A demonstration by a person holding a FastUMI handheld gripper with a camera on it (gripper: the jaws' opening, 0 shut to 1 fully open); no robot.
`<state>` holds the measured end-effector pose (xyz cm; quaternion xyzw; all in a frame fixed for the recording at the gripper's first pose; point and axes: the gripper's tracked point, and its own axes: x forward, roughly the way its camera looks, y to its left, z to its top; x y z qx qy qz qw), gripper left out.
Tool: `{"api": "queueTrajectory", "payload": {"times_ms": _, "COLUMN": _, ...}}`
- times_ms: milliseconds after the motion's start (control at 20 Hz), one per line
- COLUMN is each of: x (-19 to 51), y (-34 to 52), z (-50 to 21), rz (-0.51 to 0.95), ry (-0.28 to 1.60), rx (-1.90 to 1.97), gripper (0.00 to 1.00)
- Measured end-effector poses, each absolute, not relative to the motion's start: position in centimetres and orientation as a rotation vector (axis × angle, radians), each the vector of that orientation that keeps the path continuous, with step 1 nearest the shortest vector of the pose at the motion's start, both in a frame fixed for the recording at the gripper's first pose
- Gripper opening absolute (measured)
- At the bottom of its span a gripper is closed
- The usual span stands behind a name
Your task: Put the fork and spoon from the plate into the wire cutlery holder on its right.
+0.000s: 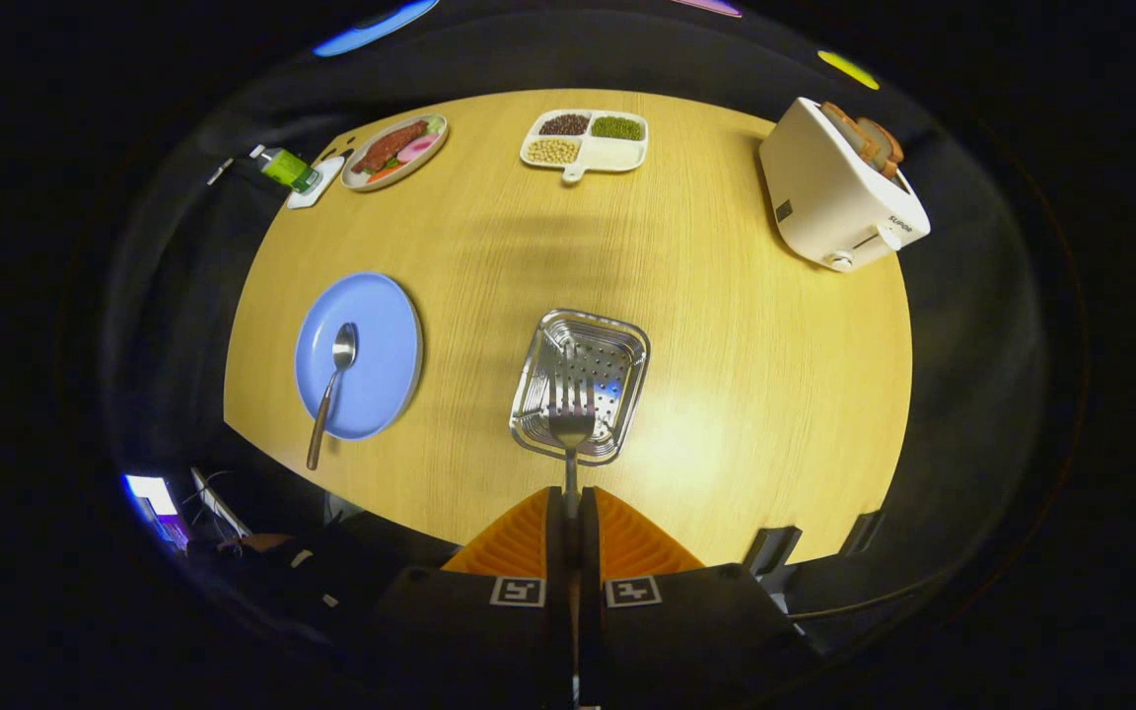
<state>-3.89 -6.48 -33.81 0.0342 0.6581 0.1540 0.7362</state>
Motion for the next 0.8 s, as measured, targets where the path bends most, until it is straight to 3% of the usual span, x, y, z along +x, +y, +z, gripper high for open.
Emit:
{"api": "queueTrajectory", "payload": {"times_ms": 400, "x": -3.2, "y": -7.1, "z": -36.9, "rz": 0.404, "ry": 1.638, "rx": -0.074, "gripper": 0.08}}
{"api": "queueTrajectory", "payload": {"times_ms": 800, "x": -2.0, "y": -6.3, "z": -37.6, "rz": 0.393, "ry": 1.633, "rx": -0.049, "gripper": 0.12}}
